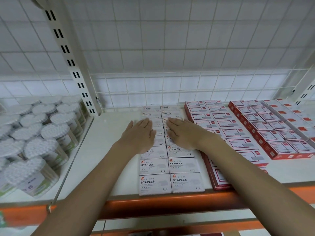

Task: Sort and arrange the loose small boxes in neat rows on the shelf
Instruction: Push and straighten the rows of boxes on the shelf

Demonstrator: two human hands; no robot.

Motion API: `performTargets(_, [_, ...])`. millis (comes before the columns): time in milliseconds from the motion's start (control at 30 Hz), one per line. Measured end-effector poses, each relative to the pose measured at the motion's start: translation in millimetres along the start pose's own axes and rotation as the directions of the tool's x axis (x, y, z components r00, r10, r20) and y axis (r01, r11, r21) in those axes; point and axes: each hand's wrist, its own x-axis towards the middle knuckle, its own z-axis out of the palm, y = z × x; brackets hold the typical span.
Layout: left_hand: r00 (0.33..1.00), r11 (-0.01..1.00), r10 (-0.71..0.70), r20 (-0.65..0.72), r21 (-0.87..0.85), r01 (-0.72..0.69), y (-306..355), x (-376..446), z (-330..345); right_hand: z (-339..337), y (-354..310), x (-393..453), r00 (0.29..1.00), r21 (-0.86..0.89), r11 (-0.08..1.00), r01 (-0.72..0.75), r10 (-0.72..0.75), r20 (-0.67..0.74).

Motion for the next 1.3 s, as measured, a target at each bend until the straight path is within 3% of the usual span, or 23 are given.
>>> performTargets(1300, [0.998, 0.998, 0.060, -0.026, -0.036, -0.061, 20.7, -46.4, 7.8, 10.0, -15.8, -50.5, 0.999, 0.055, 0.998, -0.001, 0.004, -0.052])
